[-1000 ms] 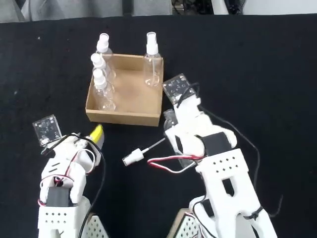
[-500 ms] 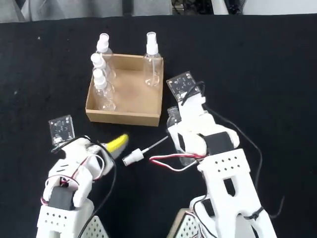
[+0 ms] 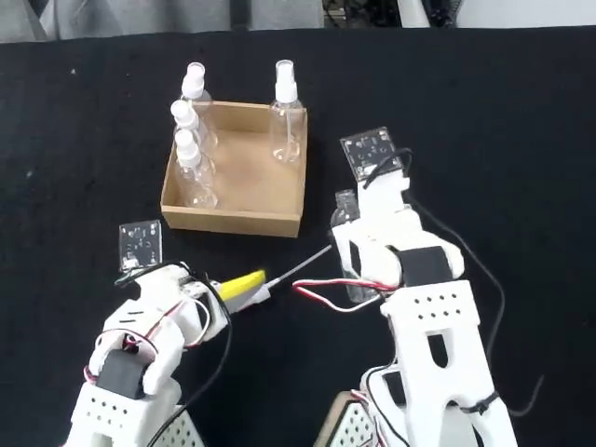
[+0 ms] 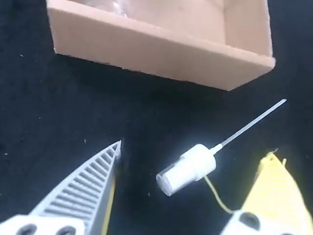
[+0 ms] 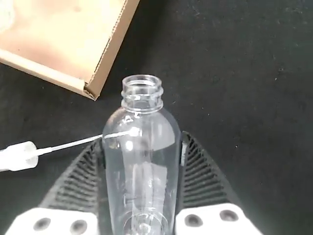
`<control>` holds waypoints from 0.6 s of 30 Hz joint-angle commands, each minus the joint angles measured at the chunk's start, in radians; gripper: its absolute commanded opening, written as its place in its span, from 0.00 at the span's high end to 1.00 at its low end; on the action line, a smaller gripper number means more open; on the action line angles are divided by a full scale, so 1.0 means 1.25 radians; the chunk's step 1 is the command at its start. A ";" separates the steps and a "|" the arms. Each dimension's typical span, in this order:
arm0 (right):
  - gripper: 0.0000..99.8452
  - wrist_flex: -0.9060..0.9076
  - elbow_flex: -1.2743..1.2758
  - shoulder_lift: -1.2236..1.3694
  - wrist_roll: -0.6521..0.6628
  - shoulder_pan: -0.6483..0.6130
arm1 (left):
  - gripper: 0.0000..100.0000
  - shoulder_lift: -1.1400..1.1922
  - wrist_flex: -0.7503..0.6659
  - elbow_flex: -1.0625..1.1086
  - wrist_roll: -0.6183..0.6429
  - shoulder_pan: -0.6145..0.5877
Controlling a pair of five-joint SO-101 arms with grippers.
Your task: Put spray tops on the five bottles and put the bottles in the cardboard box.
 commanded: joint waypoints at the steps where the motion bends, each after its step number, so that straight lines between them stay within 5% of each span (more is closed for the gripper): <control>1: 0.99 -0.023 -0.006 -0.026 -0.007 0.022 | 0.59 -0.002 0.032 -0.069 -0.012 0.012; 18: 0.99 -0.023 -0.003 -0.026 -0.004 0.022 | 0.59 0.072 0.015 -0.080 -0.012 0.044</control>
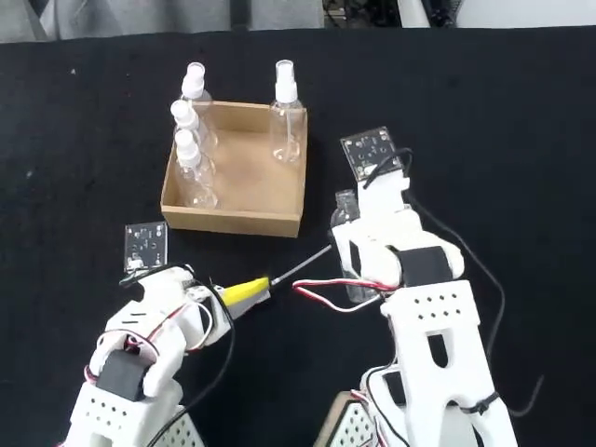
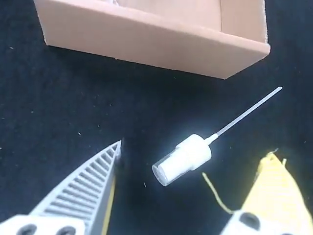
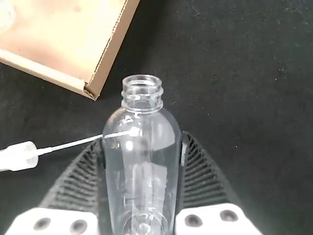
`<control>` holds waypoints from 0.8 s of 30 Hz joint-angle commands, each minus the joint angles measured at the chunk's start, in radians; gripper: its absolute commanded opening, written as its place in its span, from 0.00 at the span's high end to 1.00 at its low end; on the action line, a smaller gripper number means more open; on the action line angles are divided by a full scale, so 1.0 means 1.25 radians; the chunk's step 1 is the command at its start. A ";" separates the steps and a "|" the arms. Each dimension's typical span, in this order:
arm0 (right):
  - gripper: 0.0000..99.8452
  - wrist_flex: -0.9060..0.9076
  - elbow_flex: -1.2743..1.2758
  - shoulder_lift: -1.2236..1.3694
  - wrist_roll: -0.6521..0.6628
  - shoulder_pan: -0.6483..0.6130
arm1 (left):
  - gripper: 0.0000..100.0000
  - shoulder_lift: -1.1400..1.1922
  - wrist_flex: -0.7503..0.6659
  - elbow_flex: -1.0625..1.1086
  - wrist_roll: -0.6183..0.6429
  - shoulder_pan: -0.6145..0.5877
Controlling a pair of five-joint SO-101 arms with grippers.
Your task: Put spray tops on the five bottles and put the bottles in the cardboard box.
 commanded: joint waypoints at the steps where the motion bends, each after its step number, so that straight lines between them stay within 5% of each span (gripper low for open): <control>1: 0.99 -0.023 -0.003 -0.026 -0.002 0.022 | 0.59 0.104 -0.020 -0.077 -0.010 0.015; 24: 0.99 -0.023 -0.002 -0.025 -0.004 0.022 | 0.59 0.783 -0.158 -0.285 0.050 0.042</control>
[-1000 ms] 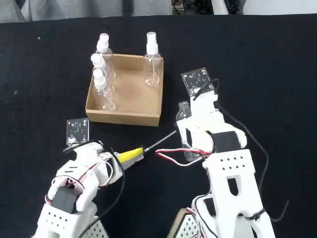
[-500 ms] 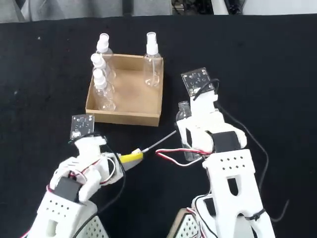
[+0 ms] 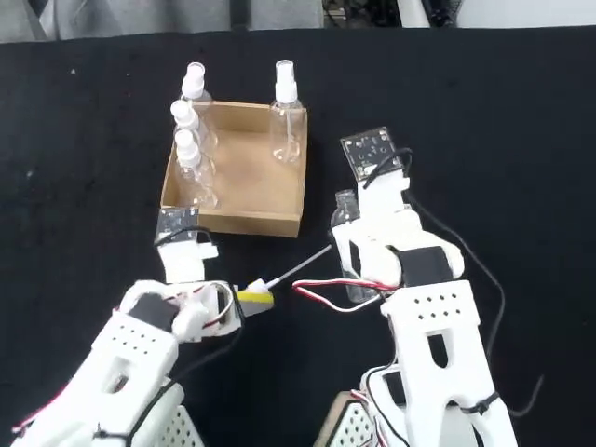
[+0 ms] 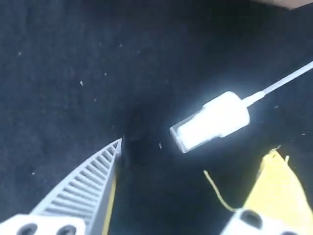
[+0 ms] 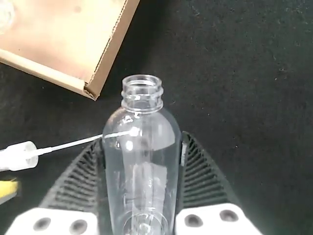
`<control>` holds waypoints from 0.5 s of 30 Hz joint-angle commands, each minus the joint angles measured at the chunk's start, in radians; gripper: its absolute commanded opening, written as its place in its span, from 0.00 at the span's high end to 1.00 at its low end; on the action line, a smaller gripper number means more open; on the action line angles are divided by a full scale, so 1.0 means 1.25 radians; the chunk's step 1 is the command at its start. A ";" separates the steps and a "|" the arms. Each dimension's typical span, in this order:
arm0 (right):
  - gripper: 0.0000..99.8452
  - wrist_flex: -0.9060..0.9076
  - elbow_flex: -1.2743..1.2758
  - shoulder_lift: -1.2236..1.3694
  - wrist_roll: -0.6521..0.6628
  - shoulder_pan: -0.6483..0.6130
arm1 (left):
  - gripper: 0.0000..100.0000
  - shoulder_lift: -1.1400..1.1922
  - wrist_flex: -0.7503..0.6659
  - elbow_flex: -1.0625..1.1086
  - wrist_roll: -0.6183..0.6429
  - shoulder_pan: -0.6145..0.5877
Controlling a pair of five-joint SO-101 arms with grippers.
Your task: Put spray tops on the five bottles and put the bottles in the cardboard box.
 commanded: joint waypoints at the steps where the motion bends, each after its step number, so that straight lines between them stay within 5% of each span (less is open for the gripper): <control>1: 0.99 -0.023 -0.002 -0.025 -0.004 0.022 | 0.59 0.119 -0.017 -0.091 0.015 -0.003; 15: 0.99 -0.022 -0.002 -0.025 -0.001 0.022 | 0.59 0.237 -0.017 -0.141 0.038 -0.090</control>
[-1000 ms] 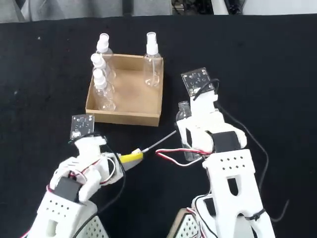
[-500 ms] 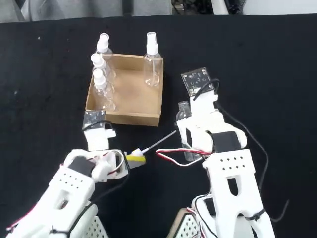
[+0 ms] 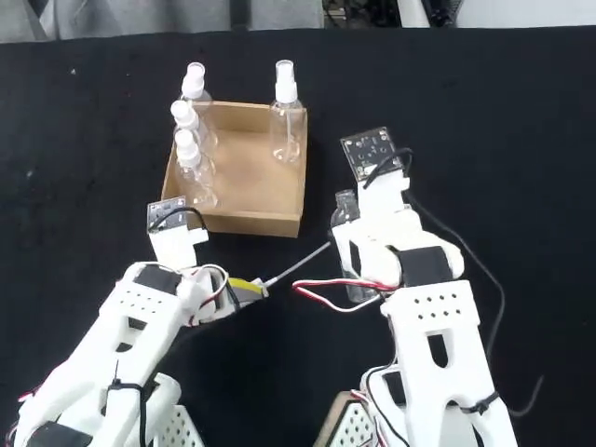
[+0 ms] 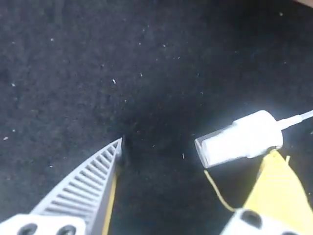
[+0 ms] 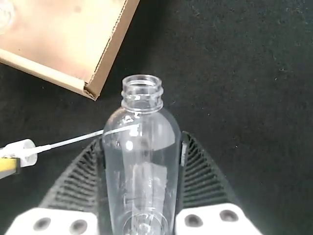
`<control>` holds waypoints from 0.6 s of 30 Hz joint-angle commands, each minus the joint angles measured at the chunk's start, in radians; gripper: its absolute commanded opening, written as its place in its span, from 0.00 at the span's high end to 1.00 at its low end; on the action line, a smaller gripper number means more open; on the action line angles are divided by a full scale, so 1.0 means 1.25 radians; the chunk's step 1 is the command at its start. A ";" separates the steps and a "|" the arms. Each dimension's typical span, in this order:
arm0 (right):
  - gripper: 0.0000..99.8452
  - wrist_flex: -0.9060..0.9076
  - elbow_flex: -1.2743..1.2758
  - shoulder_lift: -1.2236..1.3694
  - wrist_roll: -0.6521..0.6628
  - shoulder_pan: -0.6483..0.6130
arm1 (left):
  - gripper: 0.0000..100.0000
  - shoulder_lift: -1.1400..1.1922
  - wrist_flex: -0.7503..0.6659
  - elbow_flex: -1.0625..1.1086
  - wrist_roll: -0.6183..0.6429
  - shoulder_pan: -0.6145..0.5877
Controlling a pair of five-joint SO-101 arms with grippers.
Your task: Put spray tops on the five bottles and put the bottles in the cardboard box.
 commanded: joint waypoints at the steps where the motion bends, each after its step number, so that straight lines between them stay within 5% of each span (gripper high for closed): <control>1: 0.99 -0.022 -0.002 -0.025 -0.001 0.022 | 0.59 0.007 -0.009 -0.039 0.009 -0.015; 18: 0.99 -0.022 -0.002 -0.025 0.000 0.023 | 0.59 0.001 -0.009 -0.042 -0.052 -0.186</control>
